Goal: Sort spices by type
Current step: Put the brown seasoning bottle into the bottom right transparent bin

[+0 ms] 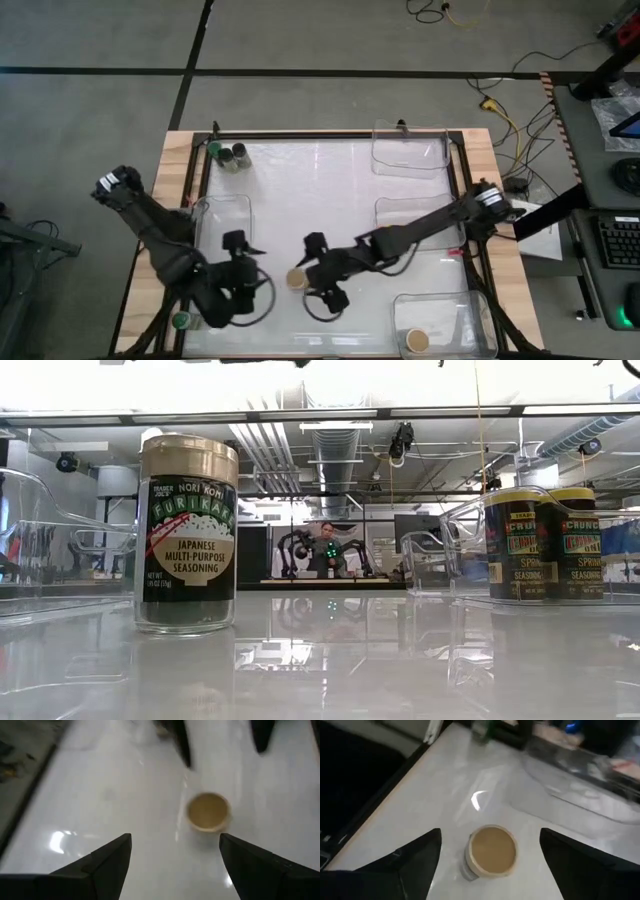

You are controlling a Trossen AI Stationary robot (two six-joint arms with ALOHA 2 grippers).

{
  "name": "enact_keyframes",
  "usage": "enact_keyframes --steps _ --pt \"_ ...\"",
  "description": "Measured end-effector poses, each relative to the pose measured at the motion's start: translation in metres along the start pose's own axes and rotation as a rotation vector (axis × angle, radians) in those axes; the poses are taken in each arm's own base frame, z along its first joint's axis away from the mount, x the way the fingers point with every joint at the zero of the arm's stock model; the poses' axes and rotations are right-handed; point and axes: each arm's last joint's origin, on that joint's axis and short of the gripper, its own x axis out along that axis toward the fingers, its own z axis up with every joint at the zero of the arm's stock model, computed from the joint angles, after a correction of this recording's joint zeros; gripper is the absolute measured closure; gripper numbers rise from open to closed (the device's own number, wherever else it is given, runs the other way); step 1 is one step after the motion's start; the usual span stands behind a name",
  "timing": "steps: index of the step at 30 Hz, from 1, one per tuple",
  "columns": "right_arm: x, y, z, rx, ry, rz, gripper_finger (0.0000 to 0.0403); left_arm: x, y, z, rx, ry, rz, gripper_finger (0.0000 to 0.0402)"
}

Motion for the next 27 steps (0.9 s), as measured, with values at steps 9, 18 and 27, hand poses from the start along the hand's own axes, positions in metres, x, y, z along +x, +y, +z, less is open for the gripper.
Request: enact_keyframes --steps 9,18,27 --pt "0.048 -0.025 0.003 -0.068 0.186 0.110 0.0071 0.004 0.003 -0.027 -0.028 -0.163 0.006 0.0117" --pt "0.062 -0.036 0.003 -0.147 0.238 0.247 0.0054 0.010 0.001 -0.031 0.027 -0.184 0.063 0.0117" --pt "0.073 -0.046 -0.009 -0.145 0.266 0.250 0.0050 0.012 0.001 -0.031 0.049 -0.201 0.106 0.0117"
